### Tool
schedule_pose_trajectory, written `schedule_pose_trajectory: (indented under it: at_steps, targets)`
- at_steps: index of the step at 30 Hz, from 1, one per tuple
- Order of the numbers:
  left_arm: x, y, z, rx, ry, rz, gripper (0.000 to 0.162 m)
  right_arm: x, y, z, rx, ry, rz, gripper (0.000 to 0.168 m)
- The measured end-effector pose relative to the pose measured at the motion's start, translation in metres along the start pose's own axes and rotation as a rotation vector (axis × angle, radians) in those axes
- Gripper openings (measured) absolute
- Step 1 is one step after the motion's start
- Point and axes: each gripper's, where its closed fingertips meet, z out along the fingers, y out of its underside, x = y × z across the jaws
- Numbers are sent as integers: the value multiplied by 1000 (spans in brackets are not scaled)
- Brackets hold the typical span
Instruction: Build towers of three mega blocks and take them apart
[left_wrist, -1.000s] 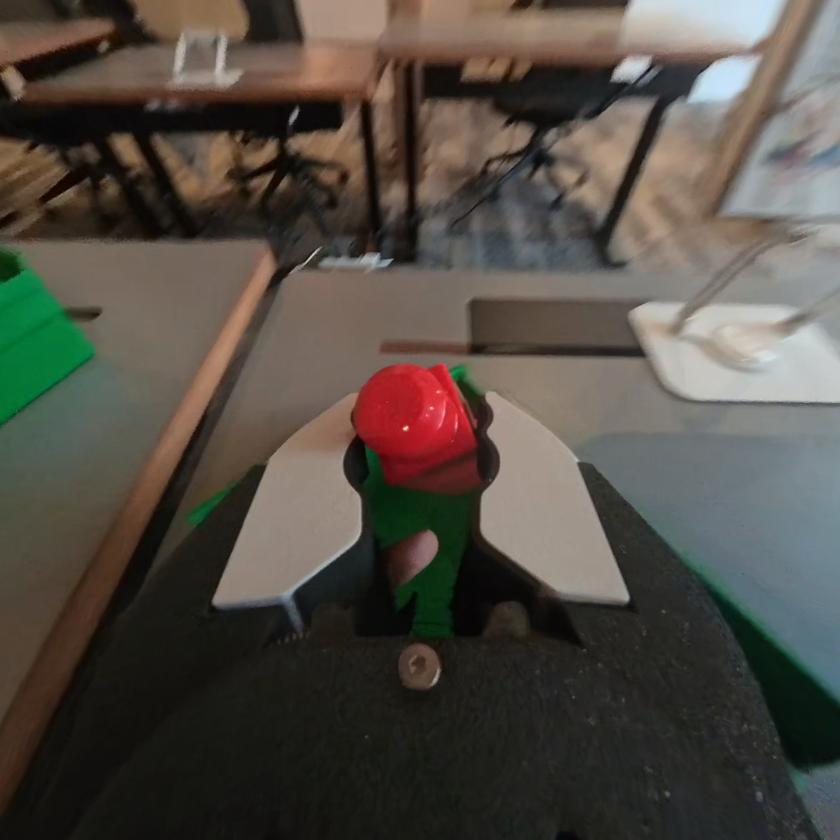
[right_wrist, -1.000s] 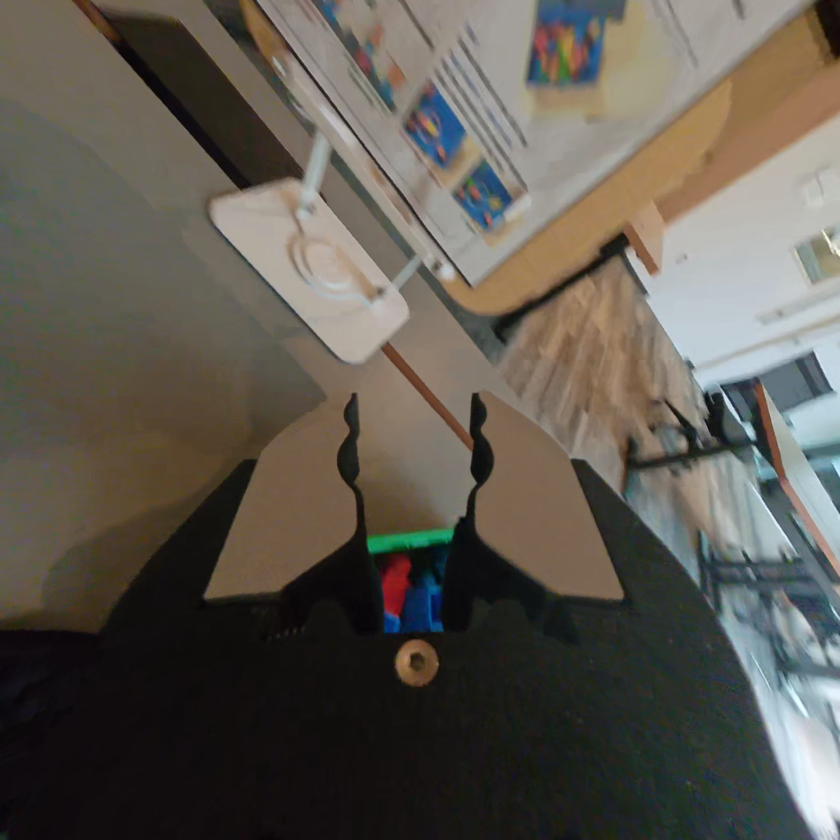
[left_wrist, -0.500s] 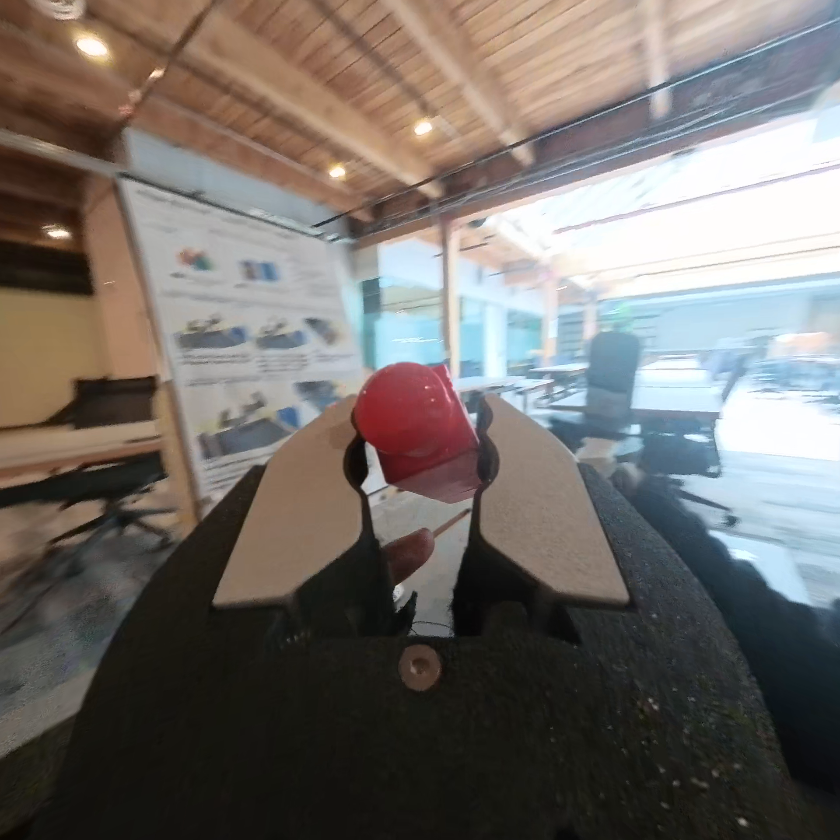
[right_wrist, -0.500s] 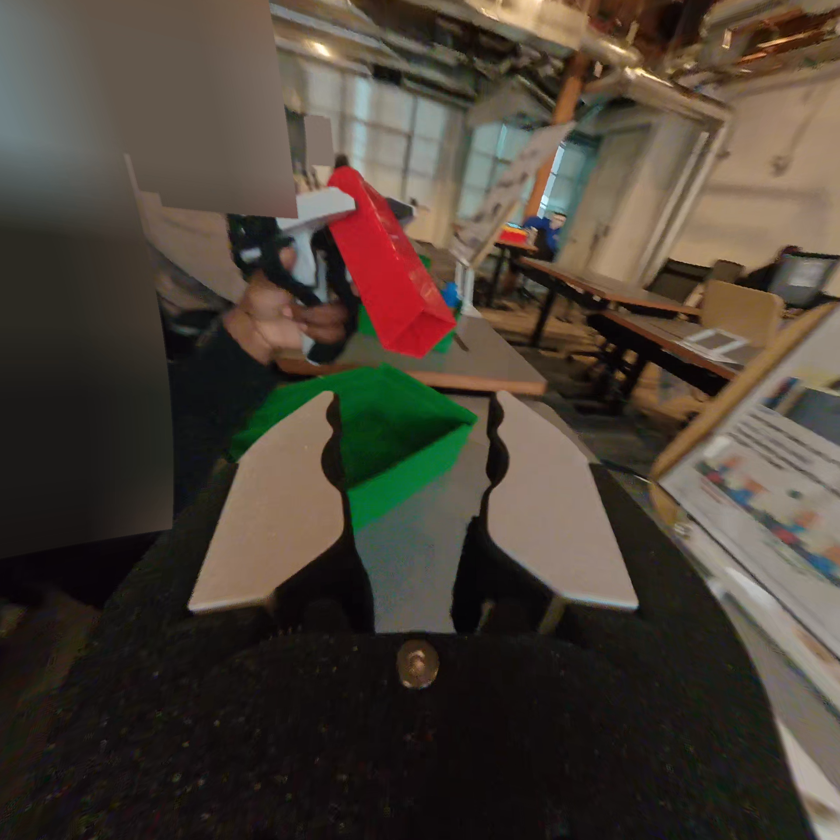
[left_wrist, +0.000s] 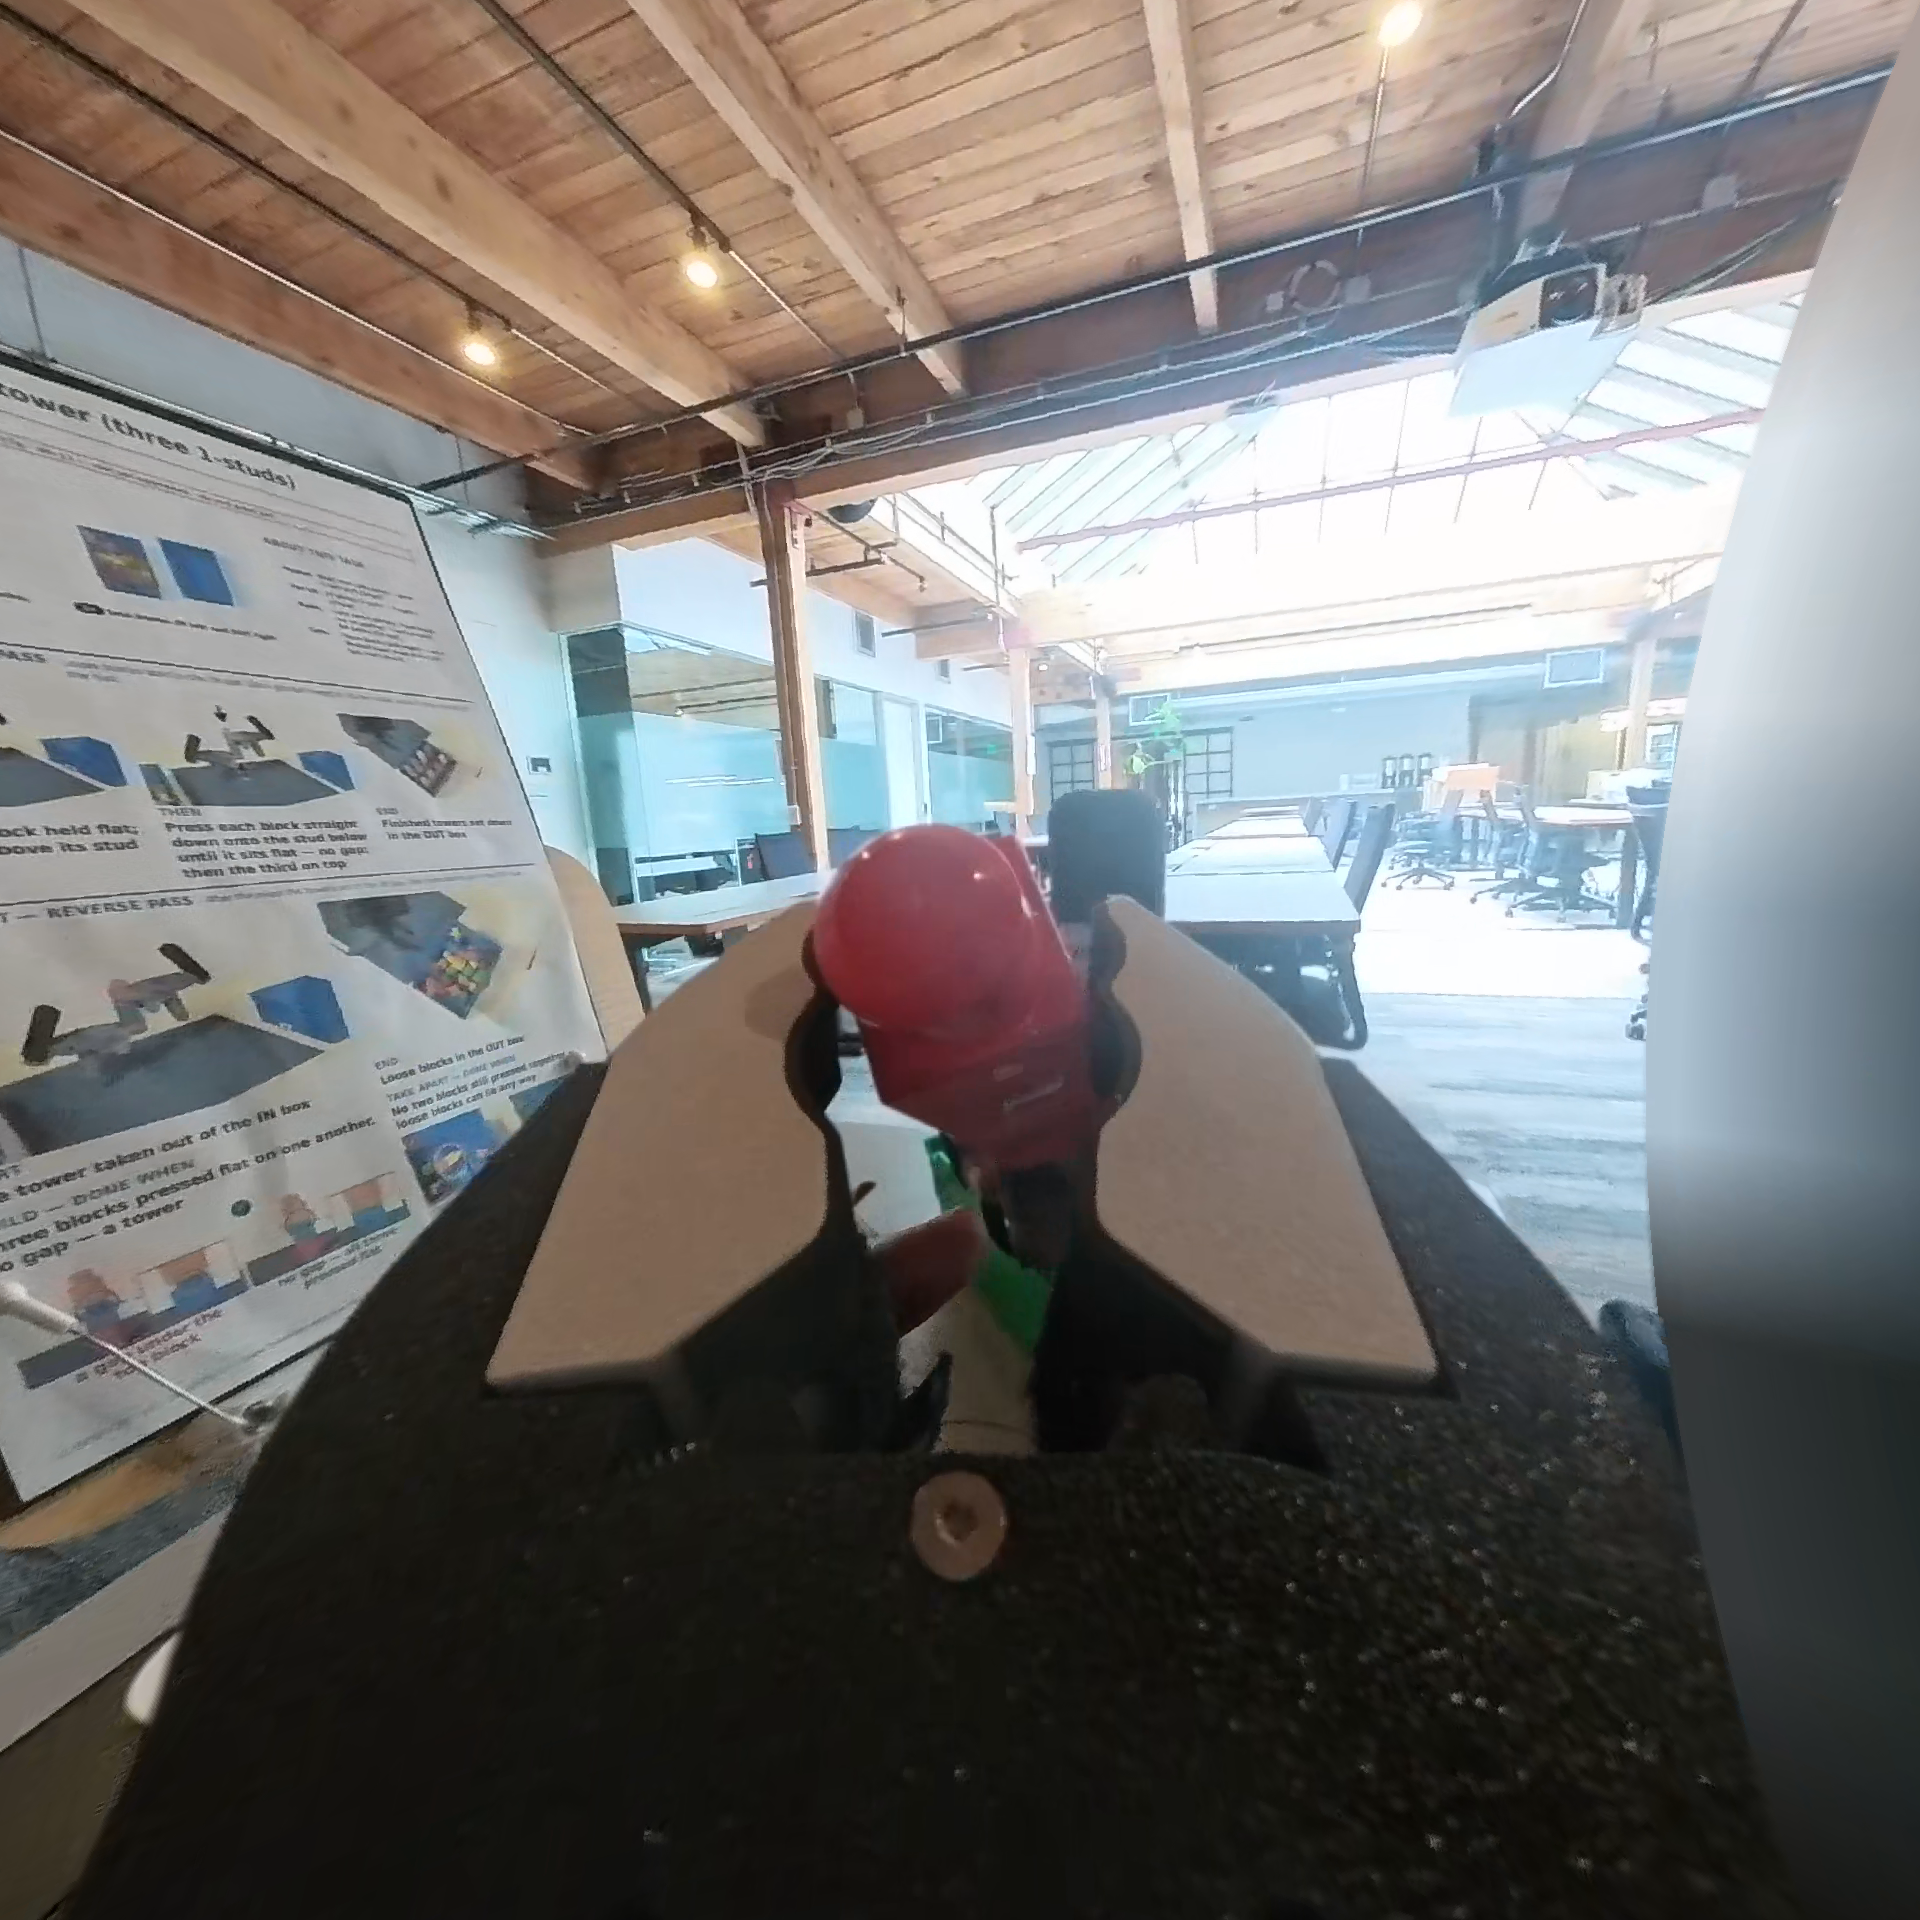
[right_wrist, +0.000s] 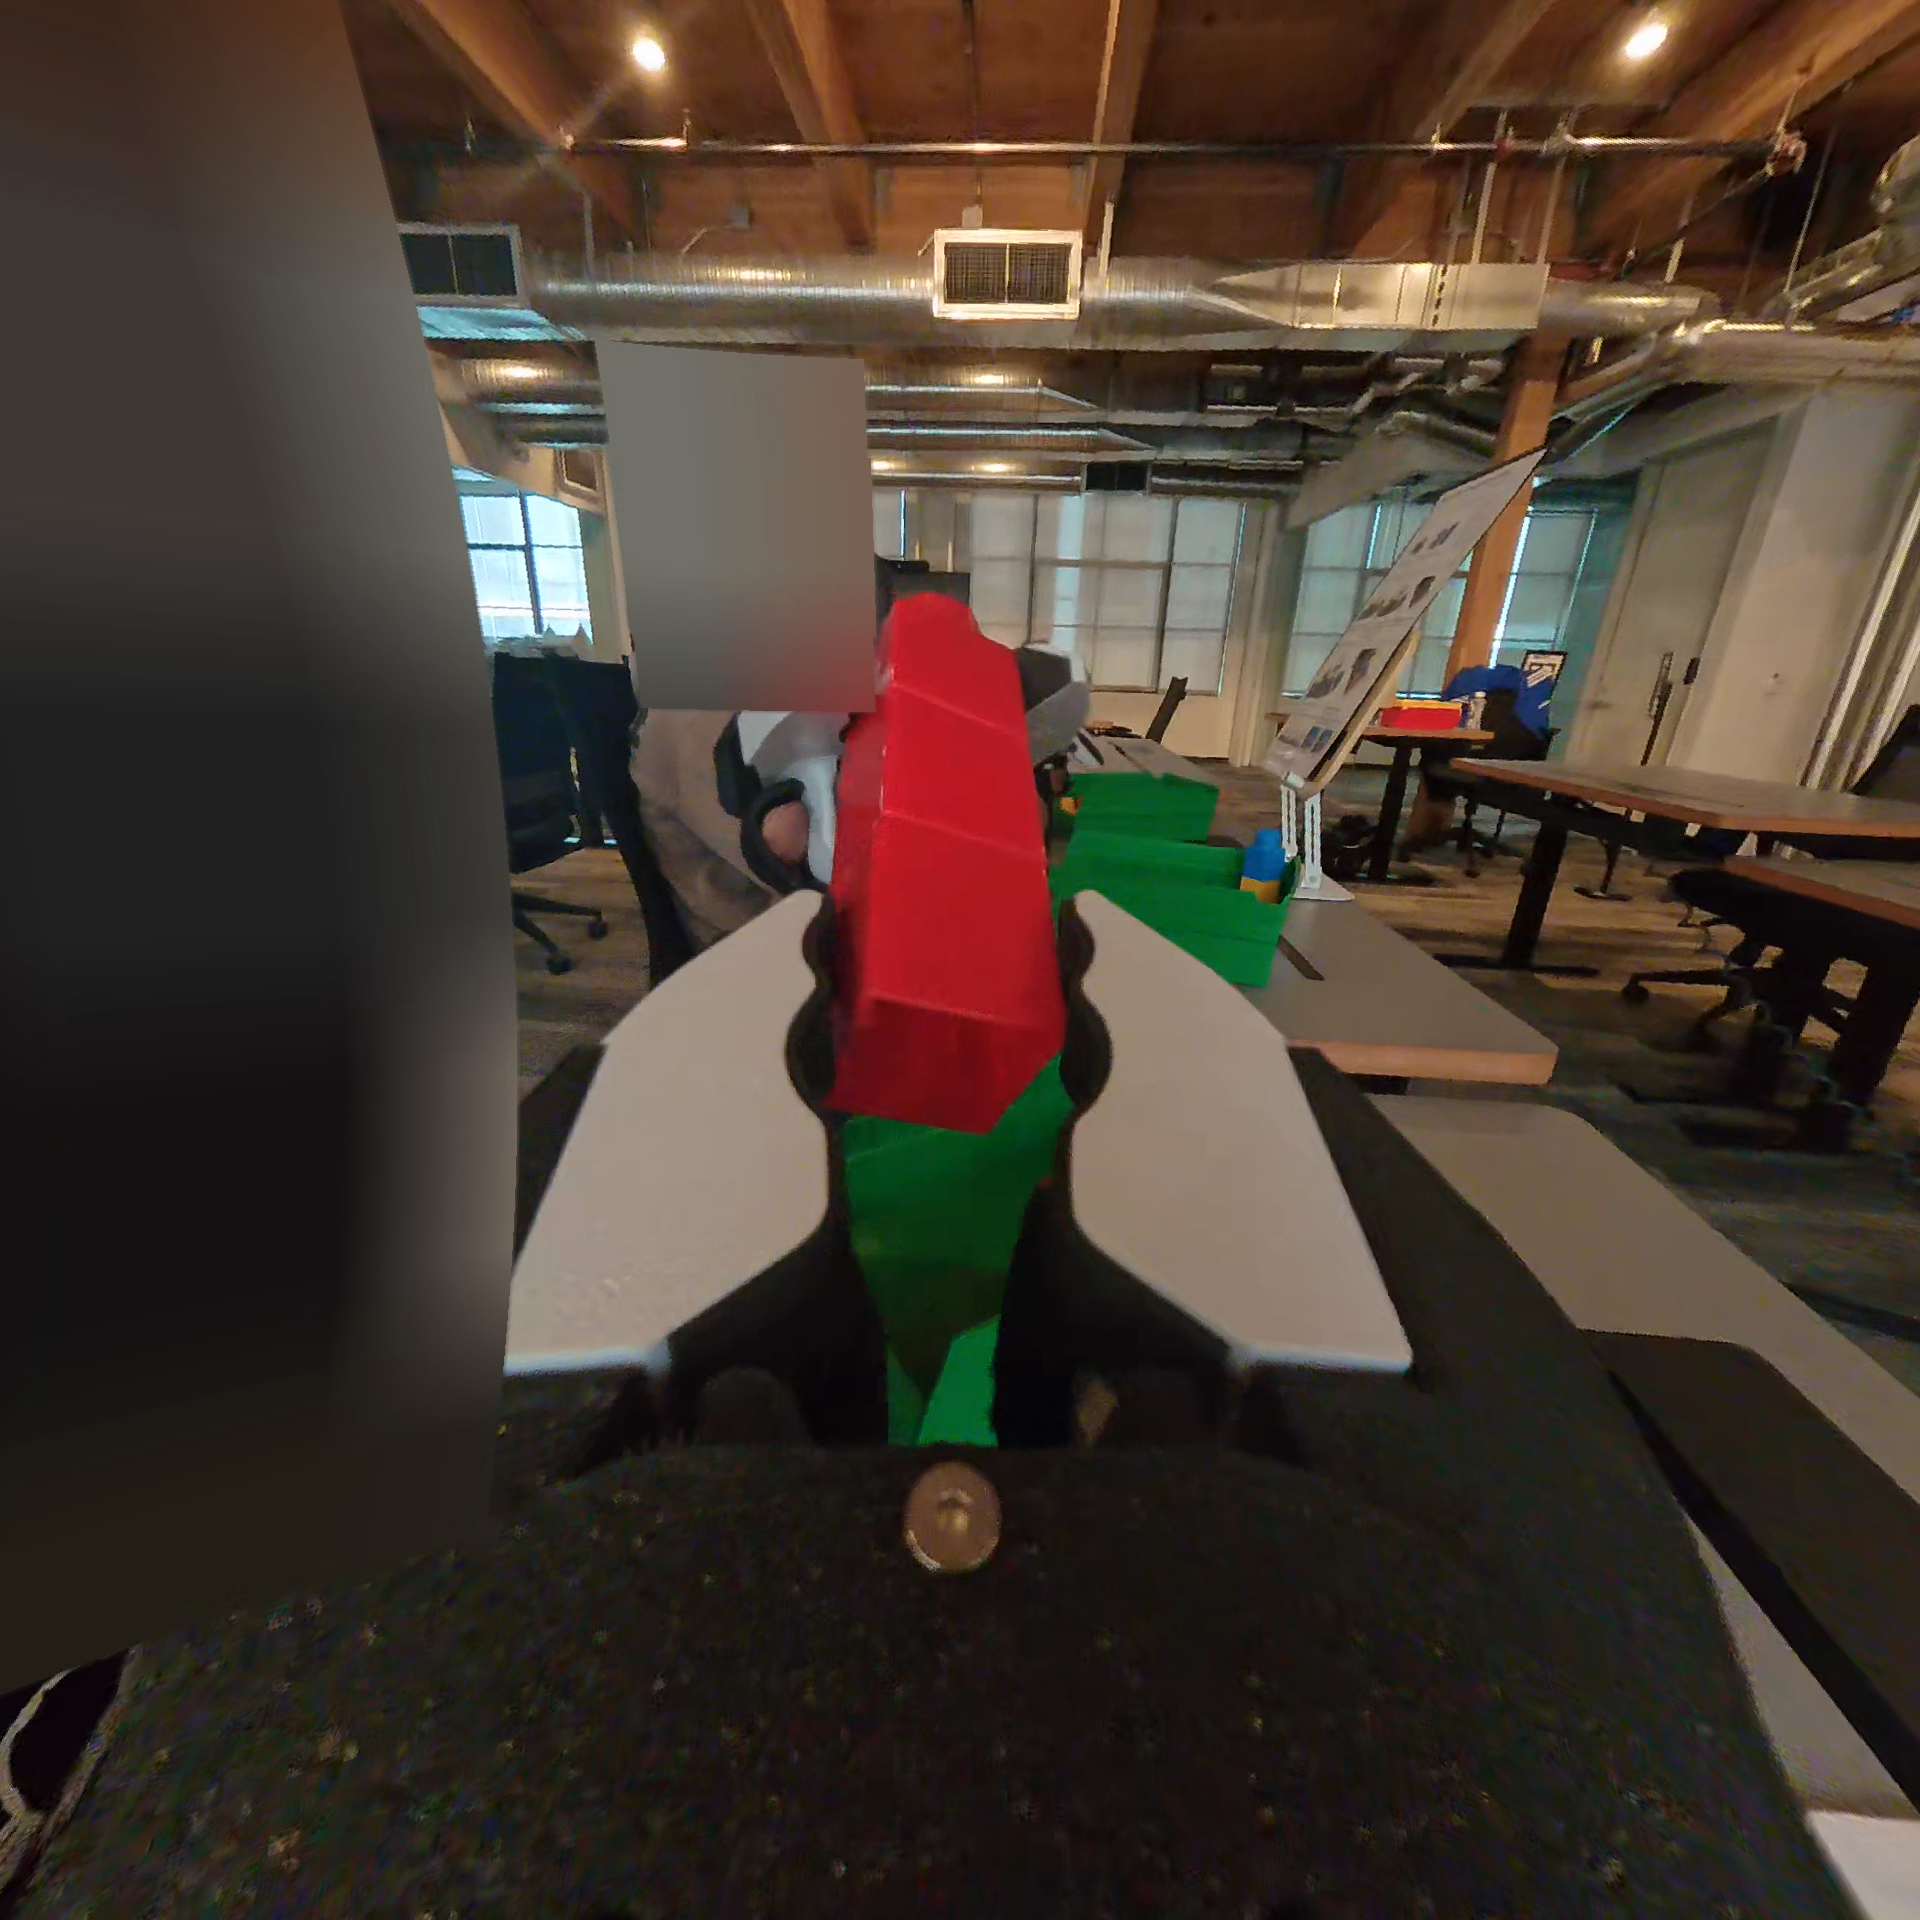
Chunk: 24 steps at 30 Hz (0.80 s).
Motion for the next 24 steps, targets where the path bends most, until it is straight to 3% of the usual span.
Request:
schedule_pose_trajectory:
  at_steps: [3, 9, 11, 20, 24]
  targets:
    - [0, 9, -1, -51, 10, 19, 45, -1, -1, -5, -22, 10, -37, 40]
    - [-4, 45, -21, -349, -4, 178, 77, -3, 12, -22, -192, 31, -210, 38]
    - [-2, 59, -29, -447, 9, 251, 80, -6, 18, -25, -231, 14, -242, 37]
    - [18, 112, -30, -707, 163, 348, 73, -21, 43, -16, -354, -80, -351, 37]
    - [15, 129, -37, -833, 146, 386, 67, -24, 53, -15, -427, -89, -395, 37]
